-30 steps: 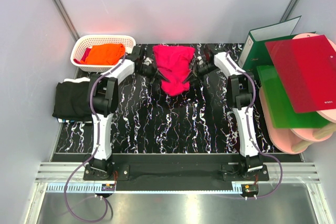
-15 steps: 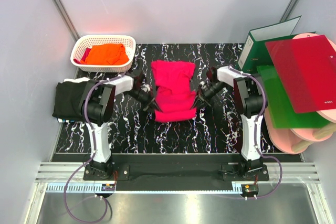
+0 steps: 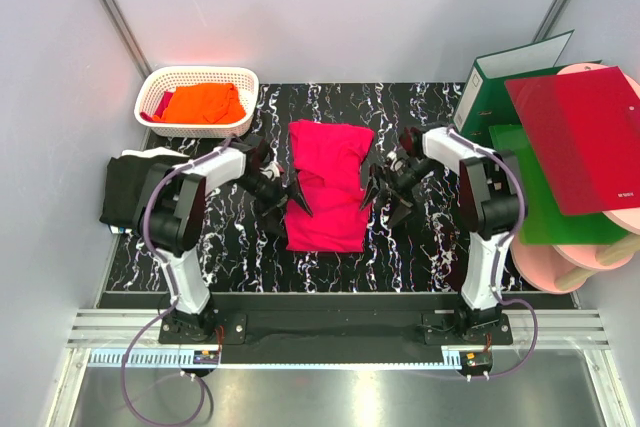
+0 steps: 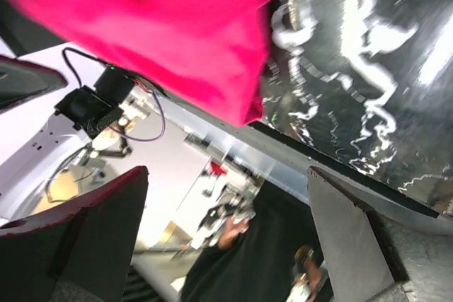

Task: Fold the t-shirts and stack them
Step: Grab one side of the 2/3 rectangular tshirt with both arms

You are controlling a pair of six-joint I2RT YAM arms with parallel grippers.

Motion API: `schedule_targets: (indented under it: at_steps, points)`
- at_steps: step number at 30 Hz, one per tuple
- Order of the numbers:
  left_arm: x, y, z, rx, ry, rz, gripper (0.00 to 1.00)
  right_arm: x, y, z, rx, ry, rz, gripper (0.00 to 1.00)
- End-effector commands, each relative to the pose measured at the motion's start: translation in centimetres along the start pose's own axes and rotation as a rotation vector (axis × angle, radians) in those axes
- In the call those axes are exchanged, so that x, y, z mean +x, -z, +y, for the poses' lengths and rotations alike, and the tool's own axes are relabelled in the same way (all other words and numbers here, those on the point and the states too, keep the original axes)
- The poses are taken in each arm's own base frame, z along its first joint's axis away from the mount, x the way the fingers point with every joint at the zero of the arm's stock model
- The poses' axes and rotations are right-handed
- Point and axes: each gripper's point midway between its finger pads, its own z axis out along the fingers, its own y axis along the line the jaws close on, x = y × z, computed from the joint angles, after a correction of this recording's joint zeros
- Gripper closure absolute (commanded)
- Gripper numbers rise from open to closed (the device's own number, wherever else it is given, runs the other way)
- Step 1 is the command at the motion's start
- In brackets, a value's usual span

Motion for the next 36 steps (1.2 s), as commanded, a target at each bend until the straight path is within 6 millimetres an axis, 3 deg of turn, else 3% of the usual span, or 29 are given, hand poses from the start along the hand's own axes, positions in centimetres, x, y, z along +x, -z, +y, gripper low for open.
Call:
schedule_targets:
  at_steps: [1,2,8,10,12,13,14,15,16,17,18,23,24,25,27,28,30,34,36]
  points:
    - [0.9,2.1,-0.6,-0.007,-0.092,-0.090,0.01,1.6,3.0,2.9,-0.004,0.158,-0.120,0.00]
    - [1.1,2.6,-0.5,-0.016,-0.111,-0.112,0.01,1.5,3.1,2.9,0.004,0.186,-0.145,0.00]
    - [1.8,3.2,4.9,-0.233,-0.154,-0.223,0.01,3.5,2.5,2.2,0.098,0.316,-0.324,0.00]
    - [2.5,2.7,6.3,-0.253,-0.149,-0.217,0.01,4.2,1.5,0.8,0.118,0.284,-0.343,0.01]
    - [2.8,2.0,6.2,-0.199,-0.146,-0.218,0.01,4.3,1.3,1.3,0.045,0.265,-0.398,0.00]
    - [3.6,1.4,6.8,-0.181,-0.127,-0.207,0.01,5.0,0.0,0.5,0.018,0.199,-0.363,0.00]
    - [3.4,1.1,6.3,-0.136,-0.134,-0.222,0.01,4.6,-0.4,1.3,-0.048,0.204,-0.378,0.00]
    - [3.5,0.9,6.2,-0.113,-0.105,-0.235,0.01,5.4,-1.2,2.2,-0.134,0.193,-0.325,0.00]
    - [4.2,0.6,6.8,-0.104,-0.094,-0.244,0.01,5.8,-2.4,1.4,-0.162,0.088,-0.294,0.00]
    - [4.0,0.6,6.8,-0.092,-0.096,-0.272,0.01,5.3,-2.5,2.1,-0.205,0.101,-0.322,0.00]
    - [4.5,0.2,7.7,-0.098,-0.072,-0.277,0.01,5.5,-3.0,2.3,-0.214,0.094,-0.323,0.00]
    - [4.9,0.9,7.7,-0.036,-0.076,-0.396,0.01,5.2,-4.1,2.0,-0.167,0.011,-0.415,0.00]
    - [5.1,0.7,8.0,-0.028,-0.056,-0.403,0.01,5.5,-4.7,1.3,-0.154,-0.026,-0.422,0.00]
    - [5.1,1.0,7.8,-0.009,-0.065,-0.430,0.01,5.5,-4.4,2.6,-0.216,-0.054,-0.457,0.00]
    - [4.6,1.0,7.8,0.000,-0.063,-0.460,0.01,5.4,-5.3,1.3,-0.228,-0.187,-0.493,0.00]
    - [4.5,1.0,7.8,-0.002,-0.063,-0.463,0.01,5.4,-5.4,1.8,-0.257,-0.185,-0.515,0.03]
    - [4.2,0.8,7.5,-0.005,-0.079,-0.445,0.01,5.1,-5.9,0.8,-0.251,-0.280,-0.570,0.06]
    - [3.3,0.2,7.8,-0.035,-0.081,-0.423,0.01,5.0,-7.3,0.1,-0.225,-0.341,-0.598,0.17]
    - [2.9,-0.3,7.4,-0.020,-0.079,-0.417,0.01,4.9,-8.3,0.1,-0.192,-0.350,-0.599,0.18]
